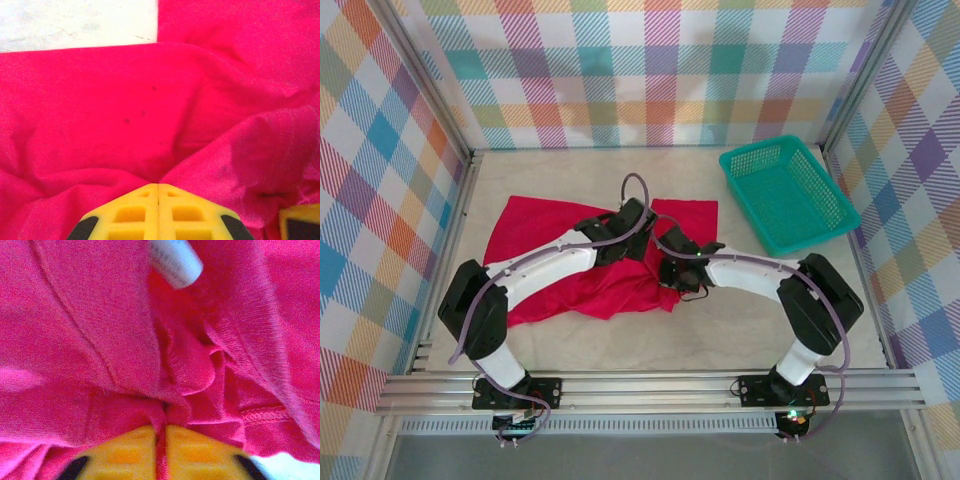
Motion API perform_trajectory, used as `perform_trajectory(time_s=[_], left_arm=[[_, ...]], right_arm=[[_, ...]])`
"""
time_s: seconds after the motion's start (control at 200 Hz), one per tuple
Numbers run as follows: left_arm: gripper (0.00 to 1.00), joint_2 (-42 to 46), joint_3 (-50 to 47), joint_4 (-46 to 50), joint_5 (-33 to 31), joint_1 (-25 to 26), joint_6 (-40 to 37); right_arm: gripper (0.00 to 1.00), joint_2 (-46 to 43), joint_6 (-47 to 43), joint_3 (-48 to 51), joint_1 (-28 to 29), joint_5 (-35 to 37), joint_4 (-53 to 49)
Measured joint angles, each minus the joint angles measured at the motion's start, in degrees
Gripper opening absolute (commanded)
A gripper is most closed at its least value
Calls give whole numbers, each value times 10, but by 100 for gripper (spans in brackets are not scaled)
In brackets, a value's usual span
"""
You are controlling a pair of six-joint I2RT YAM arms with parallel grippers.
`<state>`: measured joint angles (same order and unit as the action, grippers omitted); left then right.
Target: Fold the inside-out t-shirt
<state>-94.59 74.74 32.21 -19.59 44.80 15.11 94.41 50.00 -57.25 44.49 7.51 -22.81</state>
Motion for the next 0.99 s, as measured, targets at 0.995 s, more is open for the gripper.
perform_trajectory(time_s=[0.995], left_arm=[[17, -38, 127, 83, 97, -12, -19]], right_arm=[[0, -269, -54, 121, -70, -19, -138]])
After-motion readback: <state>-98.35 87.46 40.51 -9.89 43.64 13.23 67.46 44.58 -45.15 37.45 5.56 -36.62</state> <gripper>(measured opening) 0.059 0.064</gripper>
